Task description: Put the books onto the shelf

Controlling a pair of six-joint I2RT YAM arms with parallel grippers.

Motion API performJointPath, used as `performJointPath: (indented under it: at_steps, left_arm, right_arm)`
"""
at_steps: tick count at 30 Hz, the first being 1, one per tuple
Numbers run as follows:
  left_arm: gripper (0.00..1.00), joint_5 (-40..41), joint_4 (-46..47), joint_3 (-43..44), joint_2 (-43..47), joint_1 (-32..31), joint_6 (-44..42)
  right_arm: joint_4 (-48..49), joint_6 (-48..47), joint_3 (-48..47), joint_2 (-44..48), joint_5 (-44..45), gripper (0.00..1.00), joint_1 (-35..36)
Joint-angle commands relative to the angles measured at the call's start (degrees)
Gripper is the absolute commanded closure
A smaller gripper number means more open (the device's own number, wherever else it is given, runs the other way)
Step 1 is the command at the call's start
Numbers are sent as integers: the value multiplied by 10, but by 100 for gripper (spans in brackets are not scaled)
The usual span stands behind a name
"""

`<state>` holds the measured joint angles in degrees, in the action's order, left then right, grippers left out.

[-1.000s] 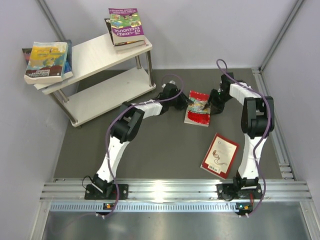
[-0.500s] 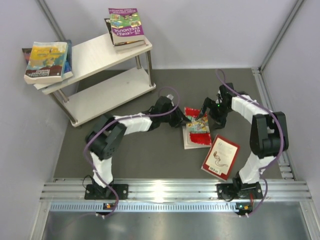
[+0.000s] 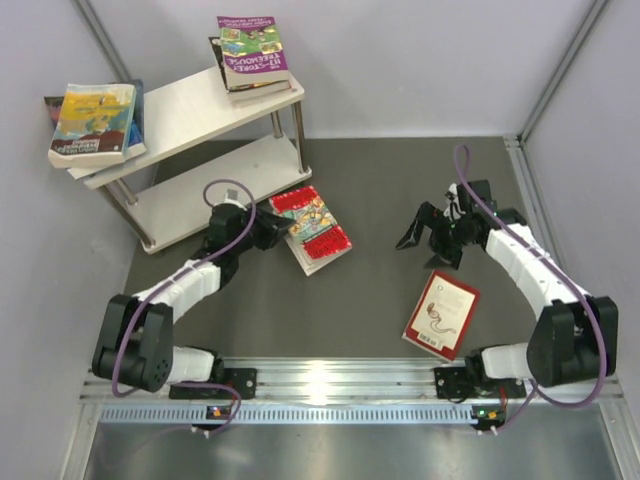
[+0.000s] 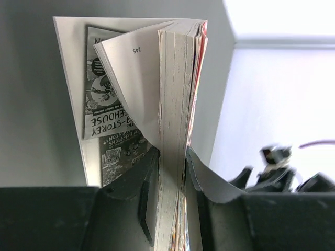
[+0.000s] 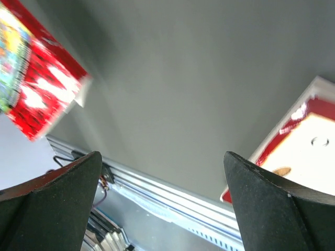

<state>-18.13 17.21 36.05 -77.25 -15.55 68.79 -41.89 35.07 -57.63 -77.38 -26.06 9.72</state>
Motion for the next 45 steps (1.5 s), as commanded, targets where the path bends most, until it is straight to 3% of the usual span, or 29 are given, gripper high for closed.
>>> performJointPath:
  at_steps: [1, 6, 11, 14, 18, 25, 29, 32, 40, 45]
  left_arm:
    - [100, -23, 114, 4, 57, 26, -11]
    - [100, 0, 74, 25, 78, 51, -40]
    - [100, 109, -16, 77, 81, 53, -97]
    - [100, 164, -16, 94, 55, 54, -110]
    - [100, 200, 54, 93, 0, 60, -96]
    - [100, 184, 234, 67, -99, 90, 12]
    - [100, 131, 323, 75, -163, 119, 51]
    - [100, 86, 295, 130, -194, 132, 45]
    - [100, -29, 116, 321, -306, 151, -24]
    - [100, -45, 49, 392, -355, 180, -56]
  right_arm:
    - [-28, -13, 33, 50, -1, 0, 3]
    - [-48, -19, 81, 104, 2, 0, 3]
    - [-72, -25, 102, 139, 6, 0, 4]
    - [-79, -27, 110, 152, 2, 0, 3]
    - [-93, -37, 110, 160, 2, 0, 3]
    - [-125, -47, 113, 185, 9, 0, 4]
    - [-148, -52, 120, 208, 14, 0, 3]
    - [-159, -55, 124, 222, 18, 0, 3]
    - [-176, -55, 137, 244, 26, 0, 3]
    - [-174, -52, 139, 239, 30, 0, 3]
